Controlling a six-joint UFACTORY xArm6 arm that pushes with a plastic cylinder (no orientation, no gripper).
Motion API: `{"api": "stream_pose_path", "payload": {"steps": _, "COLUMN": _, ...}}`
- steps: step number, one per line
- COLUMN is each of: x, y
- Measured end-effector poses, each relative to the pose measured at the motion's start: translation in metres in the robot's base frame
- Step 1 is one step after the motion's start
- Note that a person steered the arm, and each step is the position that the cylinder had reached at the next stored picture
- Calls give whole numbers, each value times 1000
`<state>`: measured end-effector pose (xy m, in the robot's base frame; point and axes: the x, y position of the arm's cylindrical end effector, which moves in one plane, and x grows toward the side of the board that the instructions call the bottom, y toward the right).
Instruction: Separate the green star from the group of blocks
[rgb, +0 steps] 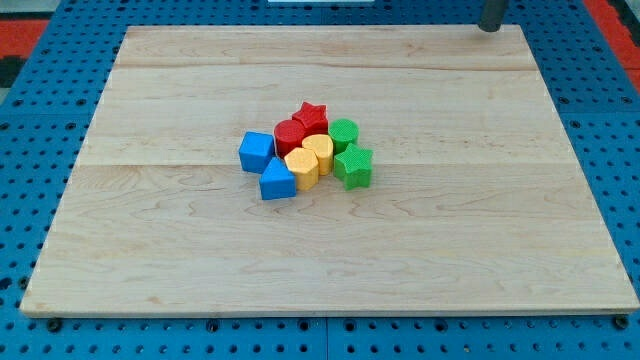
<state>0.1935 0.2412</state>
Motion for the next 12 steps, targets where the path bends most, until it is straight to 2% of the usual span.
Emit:
{"api": "stream_pose_path", "payload": {"steps": 5, "x": 7, "y": -6}}
{"api": "stream_pose_path", "payload": {"steps": 6, "x": 28, "y": 6}}
{"api": "stream_pose_path", "payload": {"steps": 7, "x": 111, "y": -6}}
{"api": "stream_pose_path", "payload": {"steps": 8, "x": 121, "y": -29}}
{"api": "stream_pose_path", "payload": {"steps": 9, "x": 85, "y": -102}}
{"api": "stream_pose_path", "payload": {"steps": 10, "x": 109, "y": -171}}
{"api": "stream_pose_path", "payload": {"steps": 11, "x": 107, "y": -194}}
{"api": "stream_pose_path", "payload": {"steps": 12, "x": 125, "y": -254}}
